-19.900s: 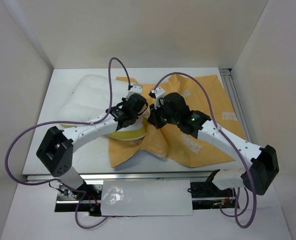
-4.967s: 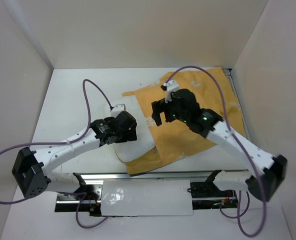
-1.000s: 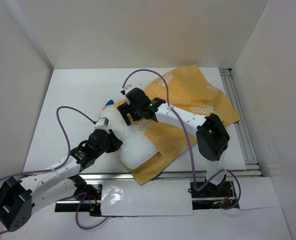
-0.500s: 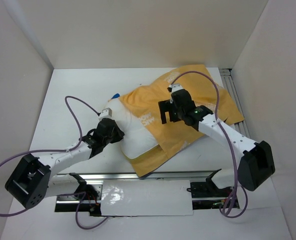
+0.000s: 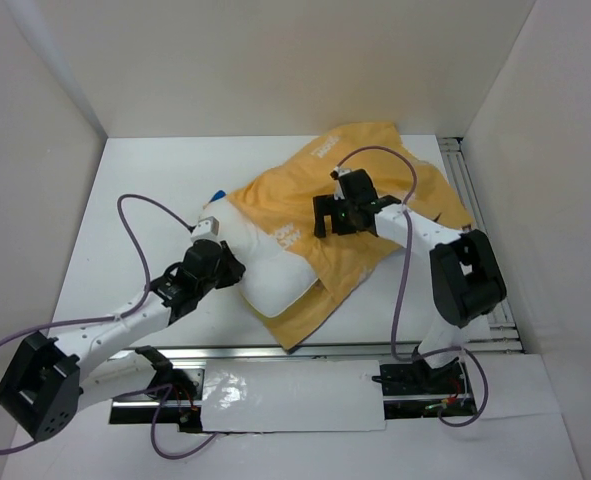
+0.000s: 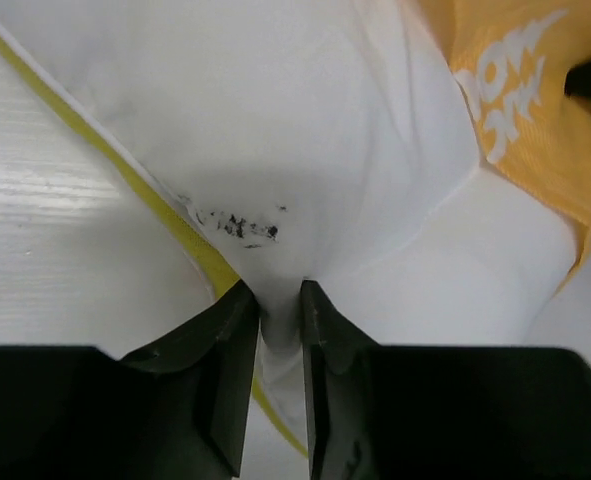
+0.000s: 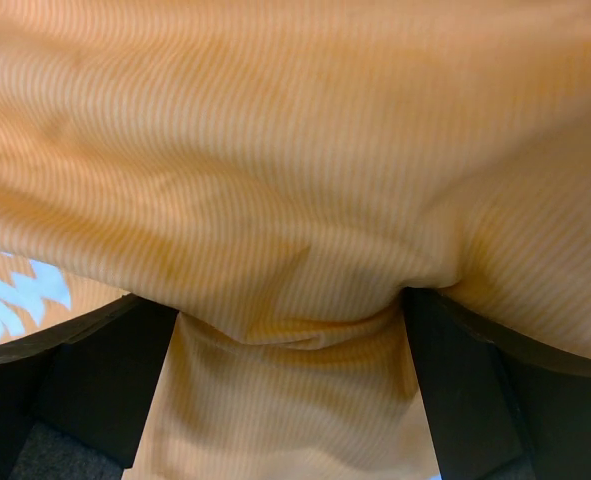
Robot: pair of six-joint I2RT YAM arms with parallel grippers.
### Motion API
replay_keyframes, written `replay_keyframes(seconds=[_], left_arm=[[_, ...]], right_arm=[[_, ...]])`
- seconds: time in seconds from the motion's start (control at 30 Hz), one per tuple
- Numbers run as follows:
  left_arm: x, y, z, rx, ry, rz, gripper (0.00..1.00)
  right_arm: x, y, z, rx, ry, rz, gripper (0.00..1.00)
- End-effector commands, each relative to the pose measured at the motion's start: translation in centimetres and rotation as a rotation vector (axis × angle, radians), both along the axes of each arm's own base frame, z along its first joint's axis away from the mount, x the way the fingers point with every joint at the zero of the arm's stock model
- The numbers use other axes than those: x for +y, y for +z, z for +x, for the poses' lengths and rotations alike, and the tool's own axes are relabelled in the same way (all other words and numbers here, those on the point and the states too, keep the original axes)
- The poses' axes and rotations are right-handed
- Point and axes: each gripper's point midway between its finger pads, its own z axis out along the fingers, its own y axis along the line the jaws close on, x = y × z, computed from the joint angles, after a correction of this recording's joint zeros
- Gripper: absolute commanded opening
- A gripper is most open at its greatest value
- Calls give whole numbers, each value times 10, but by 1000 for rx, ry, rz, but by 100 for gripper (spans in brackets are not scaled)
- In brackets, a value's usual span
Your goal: Put the pillow into the pillowcase
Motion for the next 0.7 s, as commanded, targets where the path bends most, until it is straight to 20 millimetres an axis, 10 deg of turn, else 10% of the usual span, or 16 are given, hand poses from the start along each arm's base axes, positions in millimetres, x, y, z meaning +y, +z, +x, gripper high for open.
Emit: replay_keyframes(seconds=[0.0,0.17,0.2,0.23,0.5,0.67], left_arm=[[14,0,-11,0,-2,84,36],[29,23,-22,-36,-19,130,69],[31,23,-30,-14,-30,145,95],[33,28,-32,-24,-39,153,100],[-14,43,-46,-110,-309,262,100],[-66,15,-71,-90,-487,582,100]], right_arm=[[43,44,56,-172,54,148,100],[28,73,58,-243,4,115,100],[20,80,49,-249,-10,103,100],[15,83,45,-252,-34,95,100],[-31,74,-13,-195,-170,41,100],[-48,68,-56,-175,-167,49,100]])
